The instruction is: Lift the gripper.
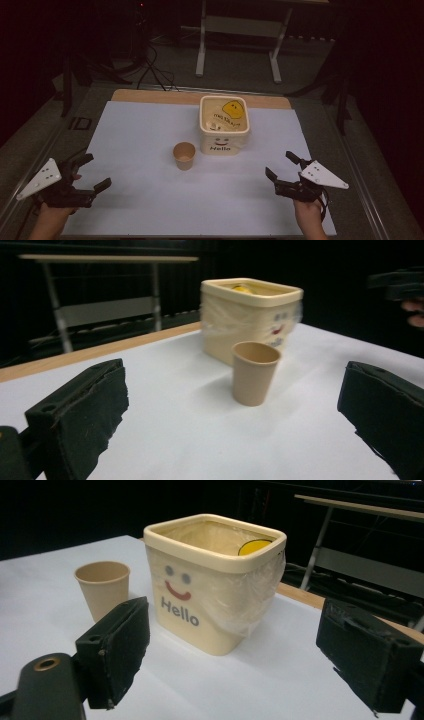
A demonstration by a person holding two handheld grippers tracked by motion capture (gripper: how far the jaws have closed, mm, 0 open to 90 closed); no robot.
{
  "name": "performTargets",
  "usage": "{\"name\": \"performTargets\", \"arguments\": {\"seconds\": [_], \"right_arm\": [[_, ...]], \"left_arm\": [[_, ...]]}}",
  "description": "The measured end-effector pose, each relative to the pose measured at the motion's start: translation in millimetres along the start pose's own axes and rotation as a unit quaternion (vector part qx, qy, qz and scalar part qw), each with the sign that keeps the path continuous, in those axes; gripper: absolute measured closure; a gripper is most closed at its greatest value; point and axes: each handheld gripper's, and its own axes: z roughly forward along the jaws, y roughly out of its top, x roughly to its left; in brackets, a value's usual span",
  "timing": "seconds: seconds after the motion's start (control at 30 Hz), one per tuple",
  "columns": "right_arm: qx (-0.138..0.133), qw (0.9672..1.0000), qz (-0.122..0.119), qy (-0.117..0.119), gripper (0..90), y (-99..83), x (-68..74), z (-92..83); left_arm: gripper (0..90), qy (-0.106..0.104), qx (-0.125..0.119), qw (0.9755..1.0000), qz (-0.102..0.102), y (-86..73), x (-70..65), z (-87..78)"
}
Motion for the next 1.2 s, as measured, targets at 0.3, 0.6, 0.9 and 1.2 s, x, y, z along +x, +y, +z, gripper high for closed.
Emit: {"name": "performTargets", "arguments": {"seconds": [0.3,0.6,0.9,1.2], "right_arm": [[0.003,1.0000,0.004,-0.004,13.9,1.1,-0.2,-0.9],[0.005,1.0000,0.002,-0.004,13.9,3.8,1.1,-3.0],[0.007,1.0000,0.004,0.002,13.9,4.8,1.0,-1.8],[0.008,0.9999,0.007,0.006,13.9,5.6,2.2,-1.8]], "left_arm": [[0.6,-0.011,0.012,0.9998,-0.015,4.8,2.0,-2.2],[1.3,-0.021,0.009,0.9996,-0.018,25.4,6.2,-6.5],[1.3,-0.042,0.034,0.9985,-0.003,55.4,11.2,6.8],[1.9,-0.074,0.070,0.9945,0.023,81.3,7.8,19.8]]}}
